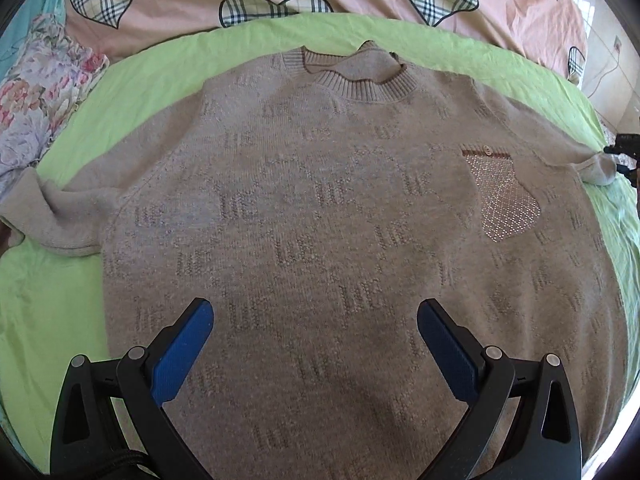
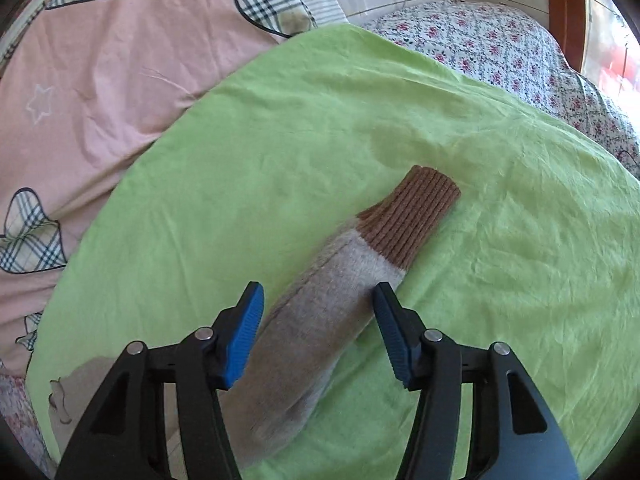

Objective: Fold small clothes
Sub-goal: 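Grasp the brown ribbed cuff of a sweater sleeve with the right gripper, then carry the sleeve across the sweater body toward the collar, open right gripper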

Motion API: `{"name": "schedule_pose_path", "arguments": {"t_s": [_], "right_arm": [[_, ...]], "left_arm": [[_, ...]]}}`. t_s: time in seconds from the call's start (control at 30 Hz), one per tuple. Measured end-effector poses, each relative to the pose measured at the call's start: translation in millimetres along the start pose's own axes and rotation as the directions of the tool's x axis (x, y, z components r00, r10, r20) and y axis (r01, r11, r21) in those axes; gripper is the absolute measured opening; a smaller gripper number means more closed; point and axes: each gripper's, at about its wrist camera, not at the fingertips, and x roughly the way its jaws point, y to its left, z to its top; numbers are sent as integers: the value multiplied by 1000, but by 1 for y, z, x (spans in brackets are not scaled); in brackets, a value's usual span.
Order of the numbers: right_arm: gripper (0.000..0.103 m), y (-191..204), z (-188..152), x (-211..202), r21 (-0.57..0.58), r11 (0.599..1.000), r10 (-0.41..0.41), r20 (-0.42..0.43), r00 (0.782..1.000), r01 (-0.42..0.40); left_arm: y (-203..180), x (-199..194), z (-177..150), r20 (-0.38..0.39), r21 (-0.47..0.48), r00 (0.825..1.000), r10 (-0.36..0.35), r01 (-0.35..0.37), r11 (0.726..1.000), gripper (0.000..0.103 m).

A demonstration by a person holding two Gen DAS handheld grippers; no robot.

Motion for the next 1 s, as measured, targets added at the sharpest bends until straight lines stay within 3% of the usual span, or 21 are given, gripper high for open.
{"name": "schedule_pose_path", "arguments": {"t_s": [0.13, 0.27, 0.33, 0.43, 0.6, 0.63, 0.7, 0.8, 0.93, 1.0], "right_arm": [[13, -4, -7, -10, -7, 998, 60, 51, 997, -60], [10, 17, -22, -31, -71, 982, 183, 98, 978, -176], [10, 45, -43, -42, -148, 955, 275, 100, 956, -259], [10, 98, -86, -55, -249, 887, 409, 30, 912, -389], [10, 192, -149, -87, -330, 721, 588, -172, 790, -609], [10, 205, -159, -91, -335, 693, 608, -203, 768, -638], [10, 244, -190, -99, -344, 614, 654, -283, 702, -711], [10, 299, -229, -94, -366, 521, 672, -382, 635, -771], [10, 344, -271, -80, -360, 427, 662, -500, 558, -830], [10, 357, -291, -74, -374, 406, 635, -541, 552, -834]], "left_arm": [[4, 7, 3, -6, -10, 1000, -15, 15, 1000, 102], [6, 7, 3, -3, -15, 999, -41, 41, 999, 102], [6, 3, 3, 7, -20, 999, -50, 50, 999, 102], [11, -6, -1, 28, -34, 997, -65, 66, 997, 102], [29, -22, -9, 61, -73, 994, -95, 99, 992, 102], [34, -25, -11, 67, -86, 992, -103, 108, 990, 102], [45, -28, -15, 76, -114, 989, -124, 132, 985, 102], [64, -31, -20, 84, -164, 982, -168, 179, 970, 102], [83, -33, -27, 103, -207, 975, -197, 214, 955, 102], [91, -33, -27, 113, -226, 967, -227, 247, 942, 102]]}}
